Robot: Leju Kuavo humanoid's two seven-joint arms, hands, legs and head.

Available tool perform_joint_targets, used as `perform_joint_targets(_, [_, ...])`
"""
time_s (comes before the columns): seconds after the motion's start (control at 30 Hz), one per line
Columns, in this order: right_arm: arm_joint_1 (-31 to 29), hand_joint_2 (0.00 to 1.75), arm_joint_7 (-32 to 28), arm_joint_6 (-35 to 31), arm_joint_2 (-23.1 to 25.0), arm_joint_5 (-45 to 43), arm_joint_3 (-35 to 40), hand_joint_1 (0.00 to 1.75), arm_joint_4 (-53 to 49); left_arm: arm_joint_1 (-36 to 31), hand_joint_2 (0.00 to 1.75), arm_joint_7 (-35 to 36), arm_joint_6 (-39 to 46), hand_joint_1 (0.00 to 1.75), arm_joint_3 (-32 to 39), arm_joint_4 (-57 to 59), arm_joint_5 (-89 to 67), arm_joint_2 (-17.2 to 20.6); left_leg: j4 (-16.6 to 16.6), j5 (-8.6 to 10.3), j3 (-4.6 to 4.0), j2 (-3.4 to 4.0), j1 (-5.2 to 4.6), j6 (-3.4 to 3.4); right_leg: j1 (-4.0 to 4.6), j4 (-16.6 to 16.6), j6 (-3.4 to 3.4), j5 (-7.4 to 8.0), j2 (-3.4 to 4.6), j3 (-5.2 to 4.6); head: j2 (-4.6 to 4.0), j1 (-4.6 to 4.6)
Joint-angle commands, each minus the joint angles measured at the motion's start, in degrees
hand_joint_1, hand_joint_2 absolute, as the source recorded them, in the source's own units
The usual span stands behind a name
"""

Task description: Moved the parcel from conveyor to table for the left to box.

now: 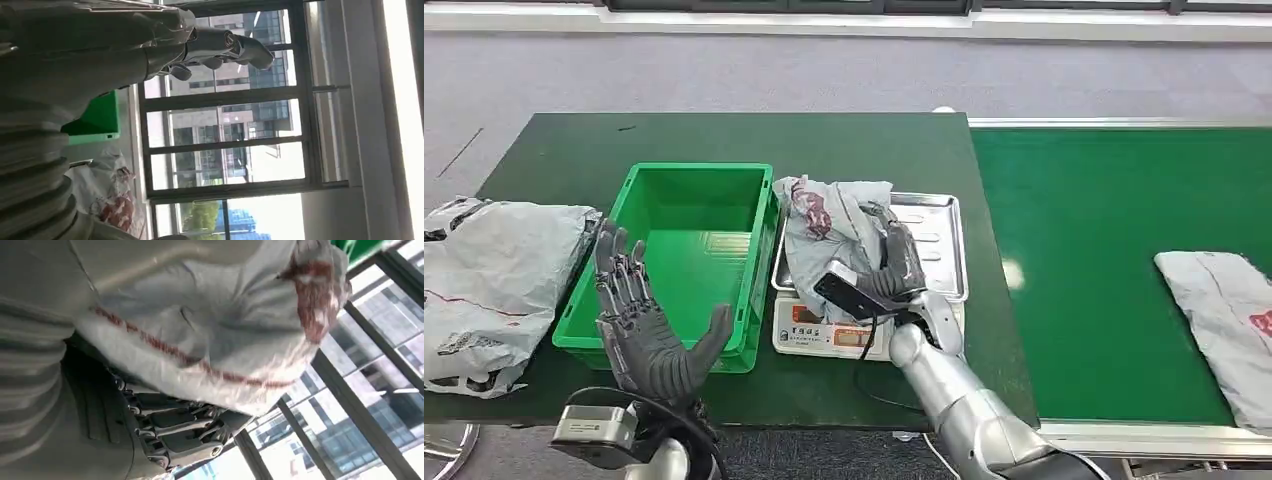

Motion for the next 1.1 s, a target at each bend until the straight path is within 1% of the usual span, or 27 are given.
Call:
perform_joint_targets(0.03, [24.04, 1.75, 3.81, -0.02, -1.18, 5.82, -2.28, 0.0, -68.47, 0.85, 1.75, 0.28, 1.02, 0.0, 3.69, 1.77, -0.71, 0.07, -0.02, 0.01, -0.09, -0.29, 0.01, 0.06, 0.03, -0.03, -0.09, -0.08, -0.32, 0.01, 0.0, 0.0])
perform_joint_targets(0.07, [24.92, 1.75, 3.52, -0.02, -1.18, 4.98, -2.42, 0.0, -70.83, 0.88, 1.75, 0.28, 1.12, 0.0, 3.61, 1.92, -0.82, 0.04, 0.01, 0.0, -0.16, -0.36, -0.01, 0.05, 0.0, 0.02, -0.07, -0.11, -0.42, -0.03, 0.0, 0.0])
perform_joint_targets(0.1, [27.36, 1.75, 3.58, -0.02, -1.18, 2.62, -3.84, 0.0, -79.26, 0.76, 1.75, 0.28, 1.33, 0.0, 3.34, 2.62, -1.38, -0.14, 0.01, -0.06, -0.1, -0.47, -0.02, 0.08, 0.0, 0.01, -0.09, -0.2, -0.53, 0.08, 0.0, 0.0])
perform_joint_targets(0.13, [27.63, 1.75, 3.24, -0.02, -1.18, 0.17, -4.8, 0.0, -81.68, 0.72, 1.75, 0.28, 1.64, 0.0, 3.28, 2.65, -1.55, -0.24, 0.01, -0.03, -0.17, -0.45, -0.01, 0.06, 0.01, -0.01, -0.06, -0.14, -0.49, 0.0, 0.0, 0.0])
perform_joint_targets(0.17, [29.05, 1.75, -0.81, -0.02, -1.18, -7.51, -7.87, 0.0, -85.75, 0.38, 1.75, 0.28, 2.99, 0.0, 2.85, 2.42, -1.77, -0.3, 0.04, -0.08, -0.15, -0.69, -0.01, 0.12, 0.02, -0.02, -0.09, -0.27, -0.75, 0.15, 0.0, 0.0])
perform_joint_targets(0.2, [29.05, 1.75, -0.81, -0.02, -1.18, -7.51, -7.87, 0.0, -85.75, 0.38, 1.75, 0.28, 2.99, 0.0, 2.85, 2.42, -1.77, -0.3, 0.03, -0.02, -0.26, -0.68, -0.05, 0.08, -0.03, -0.01, -0.02, -0.23, -0.74, 0.02, 0.0, 0.0])
perform_joint_targets(0.23, [29.82, 1.75, -4.07, -0.02, -1.18, -12.27, -9.9, 0.0, -87.64, 0.1, 1.75, 0.28, 3.69, 0.0, 2.72, 2.51, -1.95, -0.36, 0.03, -0.12, -0.14, -0.69, -0.02, 0.1, 0.0, -0.06, -0.05, -0.27, -0.75, 0.14, 0.0, 0.0])
perform_joint_targets(0.27, [29.87, 1.75, -5.23, -0.02, -1.18, -14.3, -10.72, 0.0, -88.42, 0.11, 1.75, 0.28, 3.84, 0.0, 2.68, 2.66, -2.28, -0.36, -0.02, -0.09, -0.18, -0.63, -0.06, 0.08, -0.05, -0.1, -0.02, -0.21, -0.67, 0.04, 0.0, 0.0])
perform_joint_targets(0.3, [29.87, 1.75, -5.23, -0.02, -1.18, -14.3, -10.72, 0.0, -88.42, 0.11, 1.75, 0.28, 3.84, 0.0, 2.68, 2.66, -2.28, -0.36, -0.07, -0.13, -0.05, -0.65, -0.04, 0.12, -0.02, -0.19, -0.05, -0.22, -0.69, 0.21, 0.0, 0.0])
perform_joint_targets(0.43, [29.61, 1.75, -5.63, -0.02, -1.18, -14.81, -11.21, 0.0, -88.37, 0.24, 1.75, 0.28, 3.95, 0.0, 2.56, 2.57, -2.42, -0.36, -0.04, -0.18, -0.01, -0.2, -0.05, 0.08, -0.04, -0.15, -0.04, -0.14, -0.29, 0.08, 0.0, 0.0])
perform_joint_targets(0.5, [29.37, 1.75, -6.05, -0.02, -1.18, -15.23, -11.66, 0.0, -88.33, 0.28, 1.75, 0.28, 4.09, 0.0, 2.54, 2.53, -2.5, -0.34, -0.09, -0.16, 0.08, -0.17, -0.02, 0.08, 0.0, -0.21, -0.07, -0.13, -0.28, 0.16, 0.0, 0.02])
perform_joint_targets(0.57, [29.02, 1.75, -7.9, -0.02, -1.18, -18.09, -12.86, 0.0, -88.73, 0.44, 1.75, 0.28, 4.53, 0.0, 2.58, 2.17, -2.43, -0.28, -0.11, -0.16, 0.15, -0.16, -0.03, 0.08, -0.01, -0.22, -0.08, -0.13, -0.27, 0.2, 0.0, 0.0])
perform_joint_targets(0.63, [28.41, 1.75, -8.6, -0.02, -1.18, -18.93, -14.01, 0.0, -89.77, 0.65, 1.75, 0.28, 3.99, 0.0, 2.49, 2.59, -2.62, -0.1, -0.13, -0.17, 0.22, -0.15, -0.02, 0.1, 0.01, -0.25, -0.09, -0.13, -0.26, 0.27, 0.0, 0.0])
perform_joint_targets(0.67, [28.33, 1.75, -8.6, -0.02, -1.18, -18.92, -14.03, 0.0, -89.84, 0.67, 1.75, 0.28, 3.98, 0.0, 2.49, 2.65, -2.74, -0.12, -0.07, -0.18, 0.15, -0.08, -0.02, 0.08, 0.0, -0.18, -0.06, -0.12, -0.19, 0.18, 0.0, 0.0])
perform_joint_targets(0.7, [28.23, 1.75, -8.61, -0.02, -1.18, -18.85, -13.7, 0.0, -89.82, 0.74, 1.75, 0.28, 4.03, 0.0, 2.51, 2.71, -2.75, -0.2, -0.12, -0.18, 0.25, -0.11, -0.03, 0.1, 0.0, -0.23, -0.08, -0.13, -0.23, 0.28, 0.0, 0.0])
perform_joint_targets(0.77, [28.57, 1.75, -9.63, -0.02, -1.18, -19.97, -13.06, 0.0, -91.92, 0.11, 1.75, 0.28, 2.07, 0.0, 2.75, 5.09, -2.41, -0.52, -0.12, -0.19, 0.25, -0.09, -0.03, 0.11, -0.01, -0.23, -0.08, -0.13, -0.18, 0.3, 0.0, 0.0])
perform_joint_targets(0.8, [28.85, 1.75, -9.71, -0.02, -1.18, -20.52, -11.47, 0.0, -94.1, -1.99, 1.75, 0.28, -0.98, 0.0, 3.27, 10.73, -3.58, -0.9, -0.06, -0.18, 0.16, -0.04, -0.05, 0.08, -0.03, -0.15, -0.04, -0.12, -0.12, 0.18, 0.0, 0.0])
perform_joint_targets(0.83, [29.31, 1.75, -9.71, -0.02, -1.18, -20.72, -10.04, 0.0, -95.03, -4.57, 1.75, 0.28, -2.12, 0.0, 3.83, 15.23, -5.44, -2.02, -0.14, -0.18, 0.27, -0.12, -0.06, 0.1, -0.03, -0.23, -0.07, -0.13, -0.21, 0.32, 0.0, 0.0])
perform_joint_targets(0.9, [29.76, 1.75, -9.71, -0.02, -1.18, -20.53, -6.27, 0.0, -96.13, -11.54, 1.75, 0.28, -5.46, 0.0, 4.58, 26.58, -6.79, -4.32, -0.21, -0.09, 0.28, -0.31, -0.09, 0.11, -0.06, -0.26, -0.09, -0.13, -0.39, 0.37, 0.0, 0.0])
perform_joint_targets(0.93, [29.29, 1.75, -8.1, -0.02, -1.18, -19.32, -4.62, 0.0, -96.3, -13.35, 1.75, 0.28, -5.58, 0.0, 4.65, 29.08, -7.03, -4.66, -0.15, -0.05, 0.19, -0.39, -0.1, 0.09, -0.08, -0.2, -0.06, -0.13, -0.46, 0.29, 0.0, 0.0])
perform_joint_targets(0.97, [31.85, 1.75, -8.9, -0.02, -1.18, -20.25, -2.41, 0.0, -97.77, -16.67, 1.75, 0.28, -7.1, 0.0, 5.18, 33.69, -8.64, -6.06, -0.21, 0.0, 0.26, -0.52, -0.08, 0.1, -0.06, -0.28, -0.09, -0.11, -0.6, 0.4, 0.0, 0.0])
perform_joint_targets(1.0, [30.41, 1.75, -9.71, -0.02, -1.18, -22.02, -1.95, 0.0, -95.07, -20.17, 1.75, 0.28, -7.91, 0.0, 5.3, 39.97, -10.35, -7.03, -0.12, -0.05, 0.13, -0.57, -0.09, 0.07, -0.08, -0.17, -0.06, -0.17, -0.64, 0.24, 0.0, 0.02])
perform_joint_targets(1.03, [29.31, 1.75, -7.2, -0.02, -1.18, -20.25, -0.48, 0.0, -95.11, -23.32, 1.75, 1.7, -6.82, 0.0, 3.21, 42.91, -9.72, -7.0, -0.07, -0.07, 0.18, -0.35, -0.11, 0.08, -0.1, -0.14, -0.01, -0.1, -0.41, 0.22, 0.0, 0.0])
perform_joint_targets(1.07, [28.12, 1.75, -8.01, -0.02, -1.18, -22.07, -0.2, 0.0, -92.79, -27.62, 1.75, 1.73, -6.09, 0.0, 4.0, 49.6, -12.09, -8.7, -0.11, -0.03, 0.19, -0.3, -0.1, 0.1, -0.09, -0.18, -0.04, -0.04, -0.37, 0.27, 0.0, 0.02])
perform_joint_targets(1.1, [29.31, 1.75, -9.71, -0.02, -1.18, -23.4, -0.45, 0.0, -92.78, -28.76, 1.75, 2.23, -6.56, 0.0, 3.71, 50.71, -12.52, -9.12, -0.16, -0.02, 0.24, -0.25, -0.06, 0.11, -0.04, -0.27, -0.07, 0.01, -0.32, 0.35, 0.0, 0.0])
